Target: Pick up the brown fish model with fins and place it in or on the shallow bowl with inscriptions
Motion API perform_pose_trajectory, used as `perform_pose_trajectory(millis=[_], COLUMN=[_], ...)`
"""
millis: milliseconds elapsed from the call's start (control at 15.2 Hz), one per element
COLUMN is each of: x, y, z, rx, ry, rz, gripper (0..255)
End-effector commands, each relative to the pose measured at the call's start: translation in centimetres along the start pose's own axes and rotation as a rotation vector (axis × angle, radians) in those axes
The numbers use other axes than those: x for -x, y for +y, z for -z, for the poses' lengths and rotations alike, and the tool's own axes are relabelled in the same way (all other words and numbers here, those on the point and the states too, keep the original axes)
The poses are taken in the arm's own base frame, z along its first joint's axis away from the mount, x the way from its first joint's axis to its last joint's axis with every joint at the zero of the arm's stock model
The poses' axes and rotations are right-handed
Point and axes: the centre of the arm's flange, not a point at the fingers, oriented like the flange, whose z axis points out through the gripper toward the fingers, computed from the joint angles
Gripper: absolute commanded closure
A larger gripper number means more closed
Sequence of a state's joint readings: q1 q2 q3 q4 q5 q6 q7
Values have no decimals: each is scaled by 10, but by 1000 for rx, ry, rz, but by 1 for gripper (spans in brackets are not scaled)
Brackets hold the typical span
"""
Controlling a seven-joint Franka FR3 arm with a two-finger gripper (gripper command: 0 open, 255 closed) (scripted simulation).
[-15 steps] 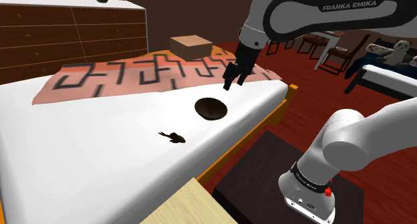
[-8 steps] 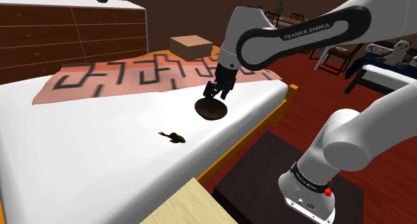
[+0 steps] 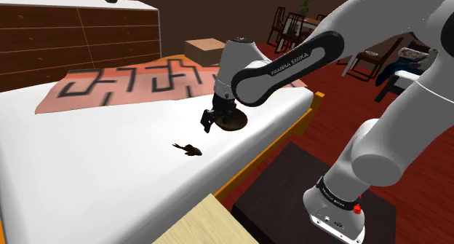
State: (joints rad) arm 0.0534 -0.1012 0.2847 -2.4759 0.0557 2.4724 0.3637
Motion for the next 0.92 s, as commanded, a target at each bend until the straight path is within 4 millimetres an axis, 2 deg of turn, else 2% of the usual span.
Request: perform_pose_trajectory(millis=[0,462,858], x=[-7,-33,-37], y=[-14,-53,-56], z=[-23,-104,-139], rx=[4,23,25], ry=[2,6,6], rz=[-5,-19,-20], gripper=[0,0,0])
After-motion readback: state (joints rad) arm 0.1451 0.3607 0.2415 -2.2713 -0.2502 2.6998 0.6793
